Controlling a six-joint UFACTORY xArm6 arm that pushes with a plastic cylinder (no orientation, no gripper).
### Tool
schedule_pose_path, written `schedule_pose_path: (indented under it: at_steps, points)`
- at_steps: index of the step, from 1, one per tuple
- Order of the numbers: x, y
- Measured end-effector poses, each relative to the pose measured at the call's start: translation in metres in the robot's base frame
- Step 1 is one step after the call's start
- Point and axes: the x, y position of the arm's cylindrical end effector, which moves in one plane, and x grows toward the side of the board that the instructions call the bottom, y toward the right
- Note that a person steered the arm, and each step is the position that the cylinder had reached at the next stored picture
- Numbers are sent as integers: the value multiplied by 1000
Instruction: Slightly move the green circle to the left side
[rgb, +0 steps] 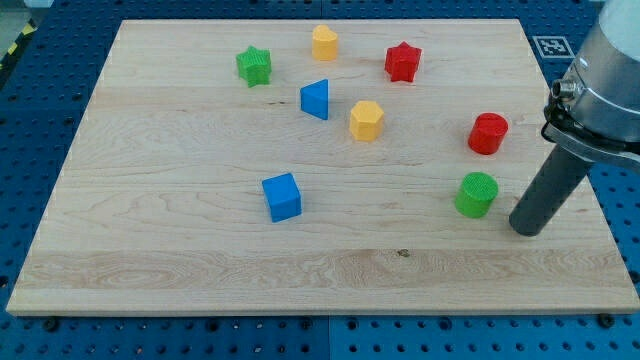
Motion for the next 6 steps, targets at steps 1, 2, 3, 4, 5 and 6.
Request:
schedule_pose_path:
  at_steps: [1,2,3,4,5,6]
  points:
    - [-12,0]
    - [-16,0]
    - [-16,-6]
    - [-15,-17]
    - [-15,-23]
    - [-15,-23]
